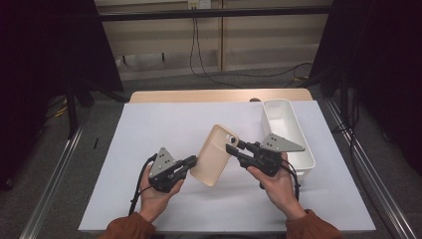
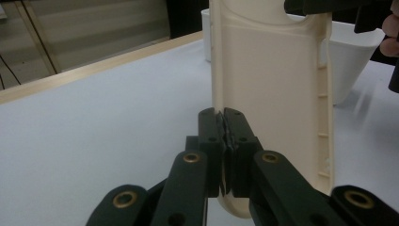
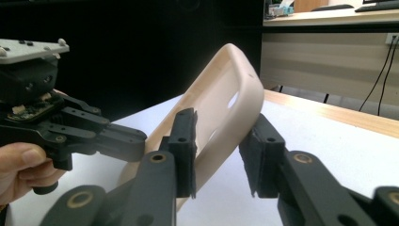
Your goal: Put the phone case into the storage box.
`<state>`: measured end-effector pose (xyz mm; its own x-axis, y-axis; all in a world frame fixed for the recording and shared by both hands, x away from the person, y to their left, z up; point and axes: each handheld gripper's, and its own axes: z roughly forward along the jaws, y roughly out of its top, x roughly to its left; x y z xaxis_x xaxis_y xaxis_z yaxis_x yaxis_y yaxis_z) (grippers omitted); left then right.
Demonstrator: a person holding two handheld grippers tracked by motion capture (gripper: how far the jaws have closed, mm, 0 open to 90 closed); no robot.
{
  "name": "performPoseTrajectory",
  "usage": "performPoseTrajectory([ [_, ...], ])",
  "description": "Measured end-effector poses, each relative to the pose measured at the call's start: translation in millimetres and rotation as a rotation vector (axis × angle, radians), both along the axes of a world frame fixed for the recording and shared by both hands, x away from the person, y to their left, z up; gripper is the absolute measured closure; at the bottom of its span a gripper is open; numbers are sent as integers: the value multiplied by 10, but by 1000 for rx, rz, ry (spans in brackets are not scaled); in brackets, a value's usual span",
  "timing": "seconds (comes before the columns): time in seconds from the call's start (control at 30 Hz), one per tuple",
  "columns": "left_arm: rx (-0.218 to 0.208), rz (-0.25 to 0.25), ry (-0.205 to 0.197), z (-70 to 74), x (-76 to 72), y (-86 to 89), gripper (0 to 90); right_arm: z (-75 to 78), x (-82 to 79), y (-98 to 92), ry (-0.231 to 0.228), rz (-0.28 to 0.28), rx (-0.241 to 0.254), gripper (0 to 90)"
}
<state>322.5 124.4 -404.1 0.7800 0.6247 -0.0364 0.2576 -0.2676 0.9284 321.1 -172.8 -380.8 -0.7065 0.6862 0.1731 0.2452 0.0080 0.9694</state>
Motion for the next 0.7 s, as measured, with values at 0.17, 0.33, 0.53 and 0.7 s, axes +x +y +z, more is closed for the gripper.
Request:
performPoseTrajectory([
  [0.17,17,3,9,-30,12,-15,866,19,-4,27,-14,10,2,733],
  [0.33,28,3,16,-55,30,-20,858,44,-3,60,-27,29,1,788],
  [0.53,30,3,29,-73,49,-20,856,56,1,88,-34,42,-1,802],
  [0.7,23,1,42,-90,68,-20,851,58,4,102,-45,46,-8,805],
])
